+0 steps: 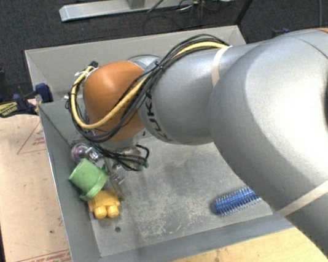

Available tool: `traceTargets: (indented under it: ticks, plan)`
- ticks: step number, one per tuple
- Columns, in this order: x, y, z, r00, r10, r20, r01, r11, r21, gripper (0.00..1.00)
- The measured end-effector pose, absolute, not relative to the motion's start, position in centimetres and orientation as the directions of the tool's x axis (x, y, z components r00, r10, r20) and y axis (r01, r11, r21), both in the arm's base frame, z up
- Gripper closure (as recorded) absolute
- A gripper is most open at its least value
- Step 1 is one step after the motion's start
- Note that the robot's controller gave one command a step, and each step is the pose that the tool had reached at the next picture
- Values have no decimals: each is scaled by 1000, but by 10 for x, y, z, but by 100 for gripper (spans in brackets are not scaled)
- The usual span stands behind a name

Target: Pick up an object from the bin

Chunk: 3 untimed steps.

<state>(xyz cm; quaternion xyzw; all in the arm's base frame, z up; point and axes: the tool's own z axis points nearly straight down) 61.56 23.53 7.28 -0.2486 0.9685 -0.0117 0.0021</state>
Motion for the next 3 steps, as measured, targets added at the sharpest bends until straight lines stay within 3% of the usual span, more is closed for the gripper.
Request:
traceTargets:
  ticks: [1, 2, 3]
  plan:
    - [617, 234, 73, -879, -478, -1, -477, 878, -25, 0]
    - [618, 228, 73, -879, -476, 7, -476, 879, -33, 100]
    - [620, 228, 127, -881, -473, -9, -473, 881, 0, 100]
